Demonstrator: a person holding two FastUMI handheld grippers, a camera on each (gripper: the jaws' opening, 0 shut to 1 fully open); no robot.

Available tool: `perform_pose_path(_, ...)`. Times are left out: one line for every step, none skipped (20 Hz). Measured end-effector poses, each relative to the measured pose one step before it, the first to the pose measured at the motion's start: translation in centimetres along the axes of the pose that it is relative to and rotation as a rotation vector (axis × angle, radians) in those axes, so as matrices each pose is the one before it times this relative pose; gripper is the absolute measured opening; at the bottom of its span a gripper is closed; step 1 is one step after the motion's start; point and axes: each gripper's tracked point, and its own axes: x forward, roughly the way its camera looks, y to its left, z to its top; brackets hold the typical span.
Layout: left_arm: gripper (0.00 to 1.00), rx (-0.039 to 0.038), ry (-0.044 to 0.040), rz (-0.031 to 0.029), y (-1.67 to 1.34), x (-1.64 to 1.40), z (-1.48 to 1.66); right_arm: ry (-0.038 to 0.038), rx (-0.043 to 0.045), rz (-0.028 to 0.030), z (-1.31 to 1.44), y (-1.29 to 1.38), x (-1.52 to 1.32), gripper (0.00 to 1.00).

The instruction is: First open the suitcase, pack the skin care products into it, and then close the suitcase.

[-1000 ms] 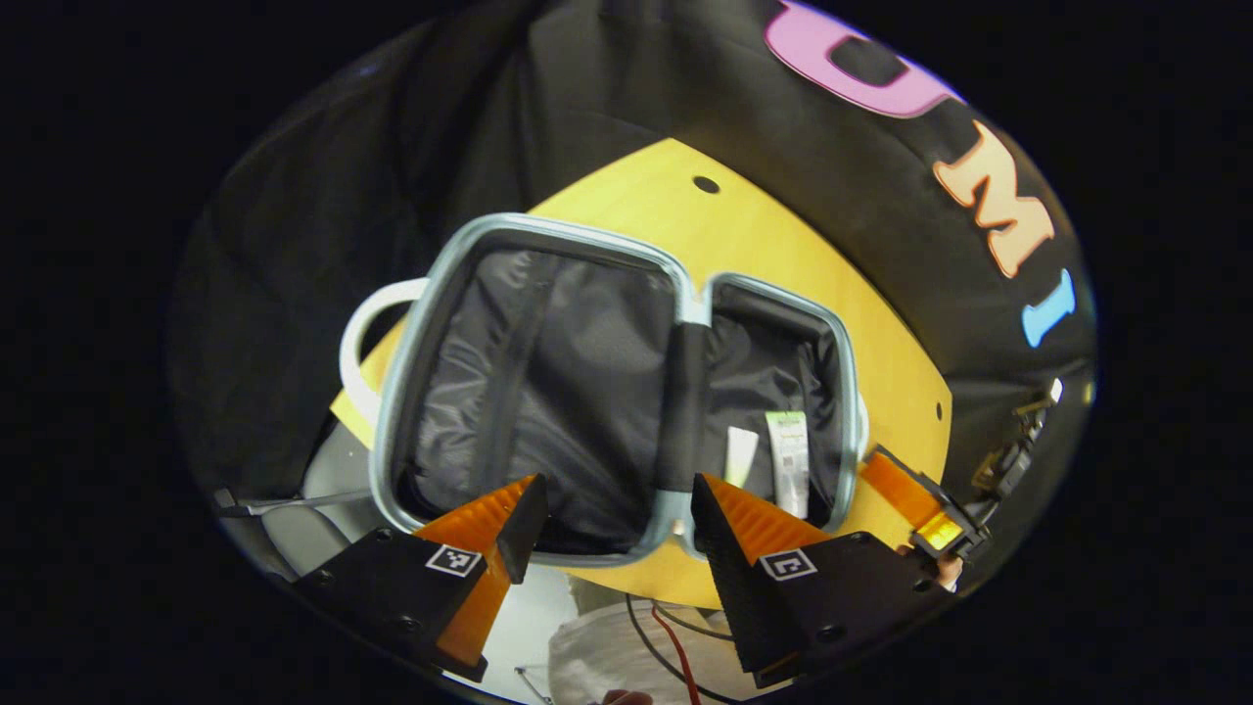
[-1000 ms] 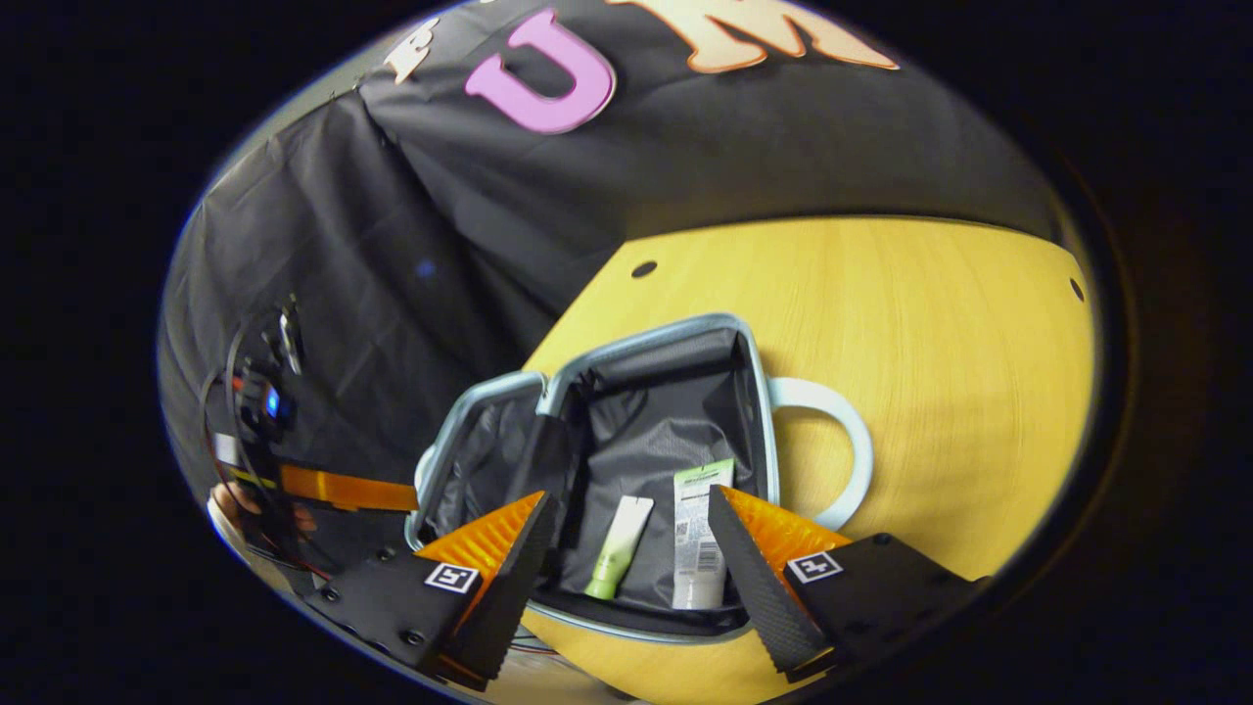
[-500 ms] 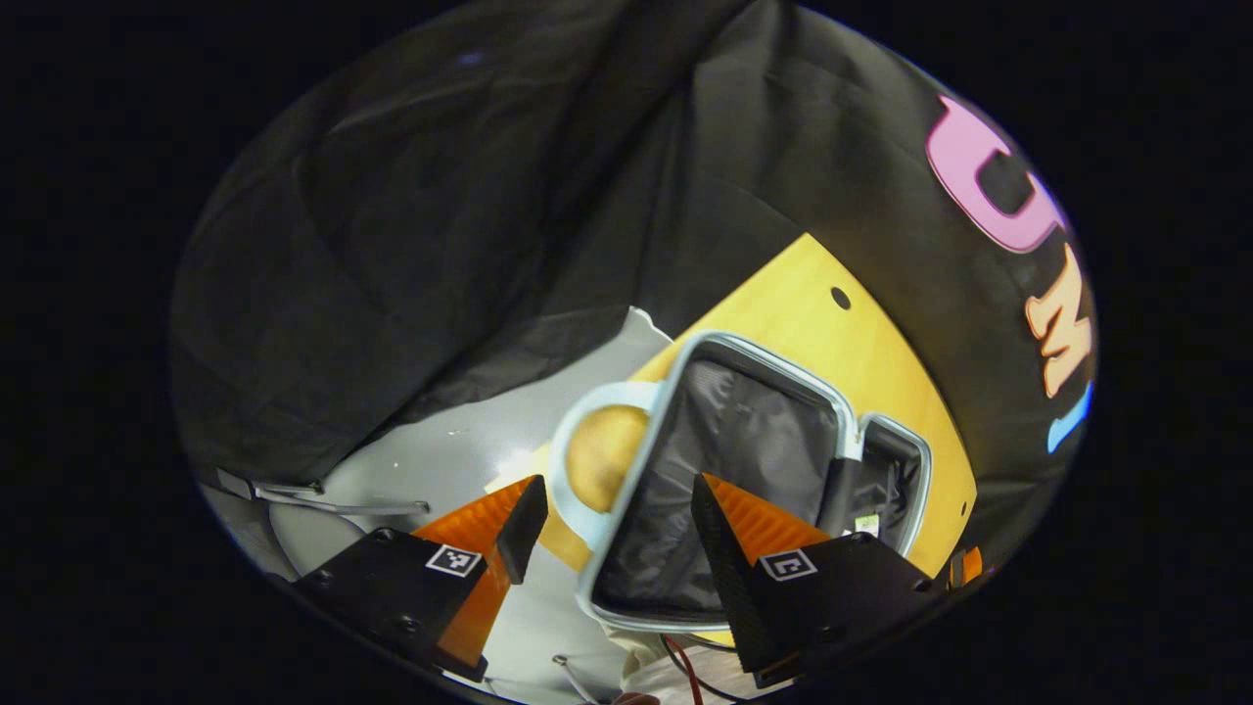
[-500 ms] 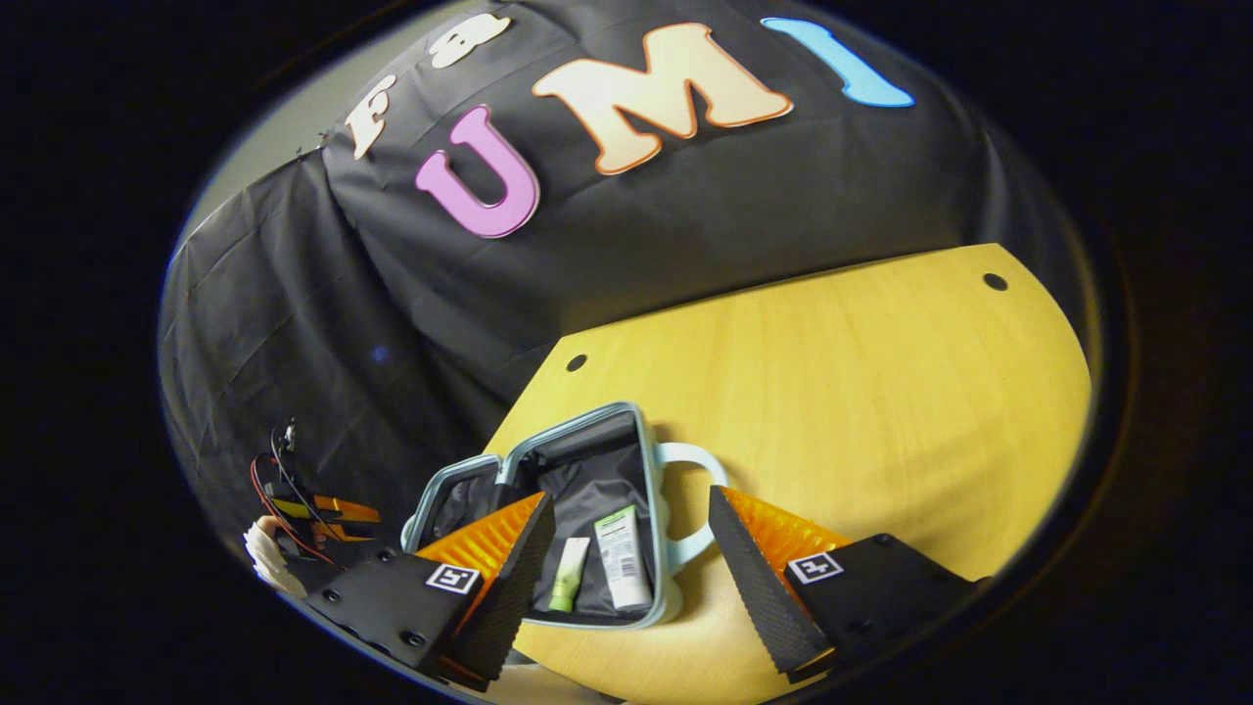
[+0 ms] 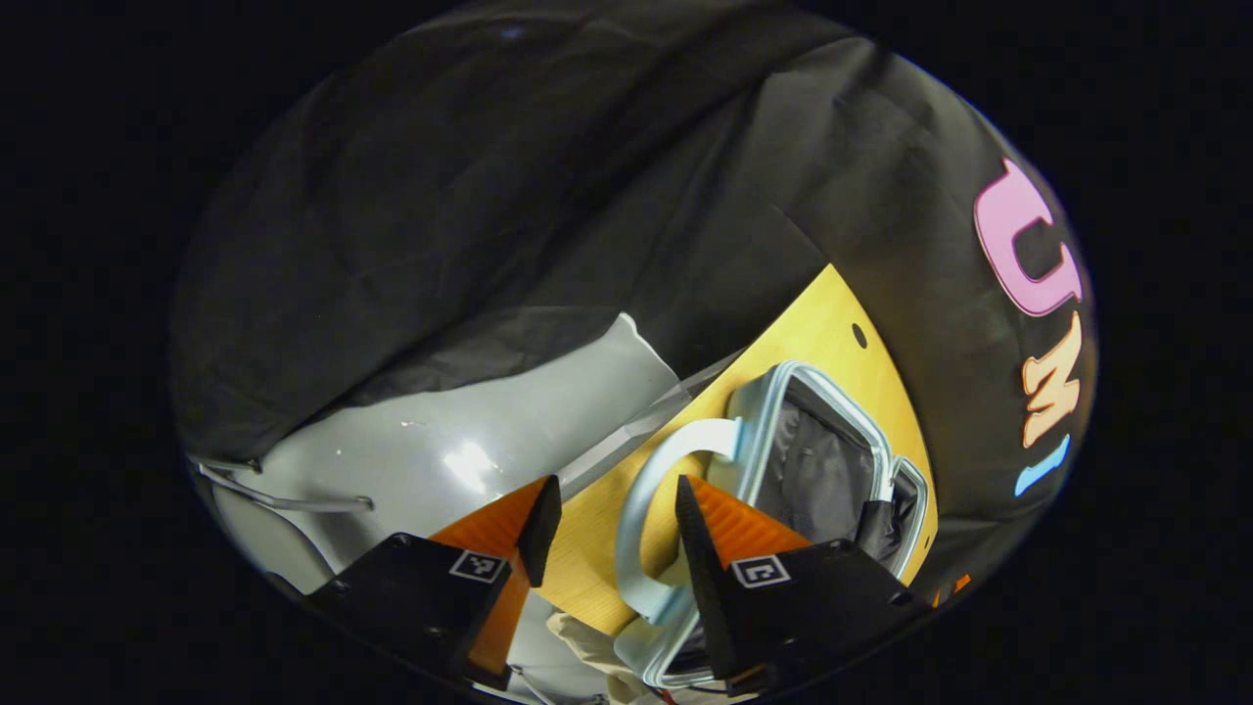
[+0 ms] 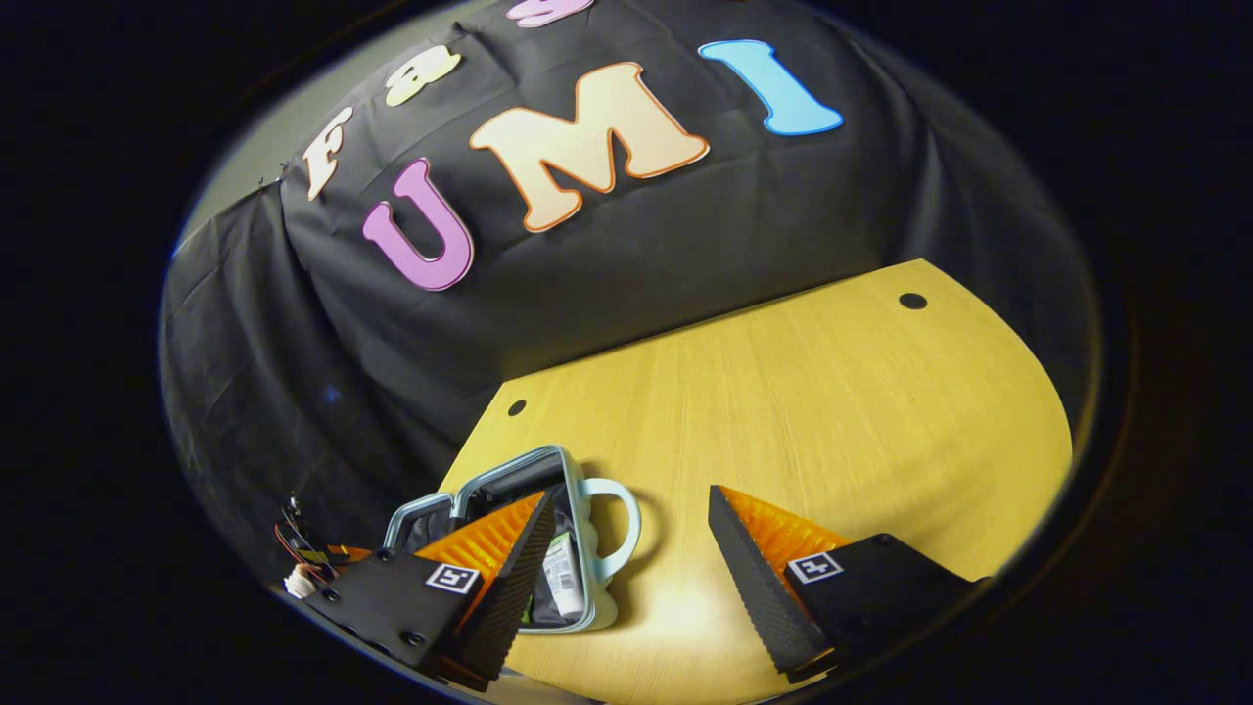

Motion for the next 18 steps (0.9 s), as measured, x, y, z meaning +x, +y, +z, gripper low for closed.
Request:
perform_pose_path(0.7,-0.01586,0.01631,-0.03052,-0.194,0.437,-0.559,-0.00906,0.00531,-0.01033,0.371,-0.386,-0.13,0.98)
perform_pose_path(0.55,-0.02214,0.01765,-0.02157,-0.248,0.369,-0.442,-0.00819,0.00483,-0.00978,0.262,-0.364,-0.185,0.98)
perform_pose_path(0.39,-0.01259,0.00466,-0.0104,0.04,0.425,-0.116,-0.00783,0.00405,-0.00647,0.306,-0.252,-0.175,0.98)
perform_pose_path(0.27,-0.00442,0.00381,-0.00382,0.141,0.284,-0.189,-0.00469,0.00457,-0.00378,0.187,-0.189,-0.126,0.98)
perform_pose_path(0.29,0.00128,0.00085,0.02477,0.451,0.321,-0.027,-0.00033,0.00215,-0.00217,0.011,-0.028,-0.027,0.98)
perform_pose_path(0.14,0.01617,-0.00261,0.01056,0.037,0.587,-0.315,-0.00107,-0.00193,-0.00172,-0.068,-0.062,0.056,0.98)
perform_pose_path(0.12,0.02606,-0.00755,0.00796,-0.032,-0.436,0.177,0.0021,-0.00368,-0.00395,-0.158,-0.101,0.067,0.98)
perform_pose_path(0.07,0.0359,-0.00281,0.00335,-0.137,-0.052,0.009,0.00589,-0.0028,-0.00316,-0.239,-0.041,-0.002,0.98)
perform_pose_path(0.06,0.04286,-0.00217,-0.00401,-0.039,-0.3,0.12,0.00637,-0.00282,-0.00021,-0.251,0.023,0.043,0.98)
perform_pose_path(0.07,0.03374,-0.00658,-0.0079,-0.253,-0.13,0.065,0.00701,-0.00273,0.0005,-0.257,0.079,0.084,0.98)
perform_pose_path(0.04,0.01861,-0.00328,-0.0083,-0.316,-0.131,0.184,0.00705,-0.00226,-0.0015,-0.204,-0.029,0.133,0.98)
perform_pose_path(0.03,0.00169,0.00294,-0.00534,-0.16,-0.269,0.076,0.00193,-0.00292,-0.00202,-0.13,-0.052,0.105,0.98)
perform_pose_path(0.06,-0.01402,0.00272,-0.00294,-0.229,-0.02,0.038,0.00111,-0.00161,0.00079,0.035,0.036,0.074,0.98)
perform_pose_path(0.02,-0.00948,-0.00244,-0.00455,-0.216,-0.291,0.08,0.00037,-0.0001,0.00177,-0.081,0.036,0.002,0.98)
perform_pose_path(0.02,-0.0069,-0.0003,-0.00281,-0.226,-0.177,-0.039,-0.00057,0.00121,0.00192,0.1,0.028,0.083,0.98)
perform_pose_path(0.02,-0.00285,0.00027,-0.00439,-0.415,-0.331,0.006,-0.00186,0.00177,0.00109,0.135,-0.025,-0.049,0.98)
perform_pose_path(0.02,-0.00079,-0.00279,0.00053,-0.352,-0.337,0.028,-0.00174,0.00107,0.00036,0.112,-0.058,0.017,0.98)
perform_pose_path(0.02,0.00182,-0.00746,0.00572,-0.428,-0.603,0.168,-0.00054,0.00187,-0.00098,0.053,-0.094,0.049,0.98)
